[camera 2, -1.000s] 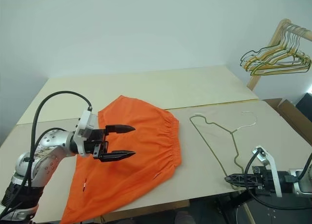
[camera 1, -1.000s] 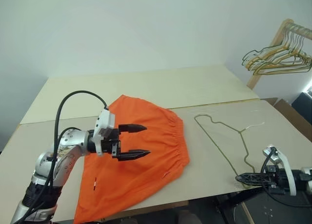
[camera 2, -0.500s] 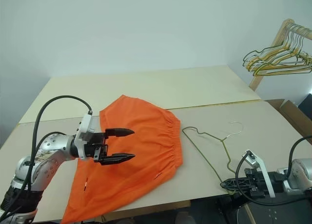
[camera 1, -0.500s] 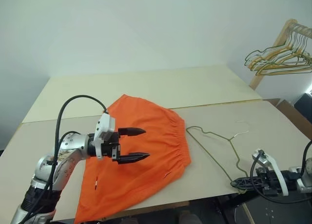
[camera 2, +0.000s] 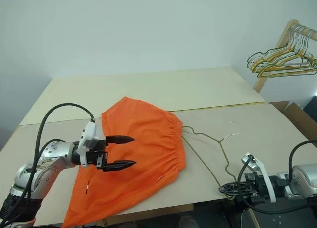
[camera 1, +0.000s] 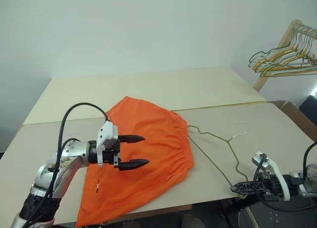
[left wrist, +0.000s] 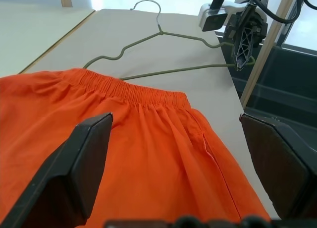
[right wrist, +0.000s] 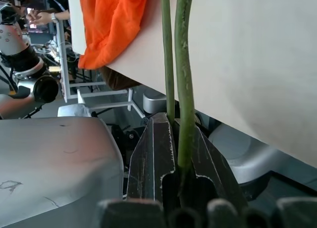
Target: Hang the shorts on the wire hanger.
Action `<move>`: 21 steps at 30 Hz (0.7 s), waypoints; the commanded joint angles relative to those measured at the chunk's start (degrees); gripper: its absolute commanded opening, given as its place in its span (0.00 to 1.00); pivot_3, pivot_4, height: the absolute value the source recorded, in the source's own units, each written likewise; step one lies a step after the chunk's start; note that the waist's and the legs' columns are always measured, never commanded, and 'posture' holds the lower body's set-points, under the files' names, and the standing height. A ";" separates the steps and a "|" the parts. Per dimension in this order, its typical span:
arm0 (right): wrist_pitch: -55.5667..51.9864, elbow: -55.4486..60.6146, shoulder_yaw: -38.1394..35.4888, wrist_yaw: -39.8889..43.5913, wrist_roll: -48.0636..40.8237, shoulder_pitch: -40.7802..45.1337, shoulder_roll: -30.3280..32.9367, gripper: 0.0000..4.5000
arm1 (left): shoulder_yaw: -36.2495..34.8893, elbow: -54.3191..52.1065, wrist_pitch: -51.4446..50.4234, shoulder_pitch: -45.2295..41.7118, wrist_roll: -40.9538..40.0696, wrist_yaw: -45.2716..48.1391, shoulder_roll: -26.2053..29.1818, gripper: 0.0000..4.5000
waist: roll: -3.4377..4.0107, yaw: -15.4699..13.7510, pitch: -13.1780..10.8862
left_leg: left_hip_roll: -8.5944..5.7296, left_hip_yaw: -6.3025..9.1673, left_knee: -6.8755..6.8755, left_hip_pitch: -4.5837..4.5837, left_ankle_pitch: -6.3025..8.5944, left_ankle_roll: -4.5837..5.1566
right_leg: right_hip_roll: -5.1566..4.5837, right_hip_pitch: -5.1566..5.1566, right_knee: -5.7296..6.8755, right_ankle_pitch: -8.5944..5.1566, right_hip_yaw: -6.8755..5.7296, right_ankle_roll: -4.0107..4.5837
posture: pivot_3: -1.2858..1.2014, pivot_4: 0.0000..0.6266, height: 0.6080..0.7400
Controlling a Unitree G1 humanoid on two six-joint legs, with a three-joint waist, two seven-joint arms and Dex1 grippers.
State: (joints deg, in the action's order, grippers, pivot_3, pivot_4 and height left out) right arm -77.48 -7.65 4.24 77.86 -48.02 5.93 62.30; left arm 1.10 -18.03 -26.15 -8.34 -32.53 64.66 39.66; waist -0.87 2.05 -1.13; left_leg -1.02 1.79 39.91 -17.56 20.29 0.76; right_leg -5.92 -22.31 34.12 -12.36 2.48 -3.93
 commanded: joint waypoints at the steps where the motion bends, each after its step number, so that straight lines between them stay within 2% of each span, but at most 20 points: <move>1: -1.29 -0.73 1.39 1.80 -0.38 3.25 -0.28 0.00 | 0.34 -0.68 1.57 0.08 1.35 -0.58 0.04 0.99 | 0.00 0.06 0.00 | 0.00 0.00 0.00 0.00 0.00 0.00 | 0.00 0.00 0.01 0.00 0.01 0.00 | 0.50 0.00 1.00; 6: 1.66 -3.37 5.37 2.36 2.93 6.26 -1.35 0.00 | 0.85 -0.93 1.87 0.10 2.72 -1.82 -0.90 0.99 | 0.00 -0.28 0.00 | 0.00 0.02 0.00 0.01 0.00 0.00 | 0.00 -0.01 -0.01 0.01 -0.01 0.01 | 0.51 0.00 1.00; 9: 1.15 -8.07 8.45 2.36 5.55 11.77 -3.31 0.00 | 0.87 -1.49 1.60 0.35 3.12 -2.85 -1.51 0.99 | 0.00 -0.36 0.00 | 0.00 -0.02 0.01 0.02 0.00 -0.01 | 0.00 -0.01 0.00 0.02 0.01 0.02 | 0.52 0.00 1.00; 21: 4.86 -19.37 20.02 10.82 14.53 26.05 -7.20 0.00 | 1.19 -3.09 2.77 3.24 4.07 -5.91 -2.67 0.99 | 0.06 -1.91 -0.01 | -0.05 0.03 0.01 -0.06 -0.02 -0.04 | -0.07 -0.10 -0.01 0.07 -0.05 0.02 | 0.53 0.00 1.00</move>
State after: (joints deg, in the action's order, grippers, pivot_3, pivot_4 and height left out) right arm -73.91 -26.72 23.62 85.35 -34.07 30.47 54.81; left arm 2.51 -19.39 -24.63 -4.91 -28.85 59.27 36.96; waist -0.81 0.14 -1.13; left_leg -1.07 1.83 39.91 -17.62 20.26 0.71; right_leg -5.99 -22.43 34.11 -12.28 2.43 -3.90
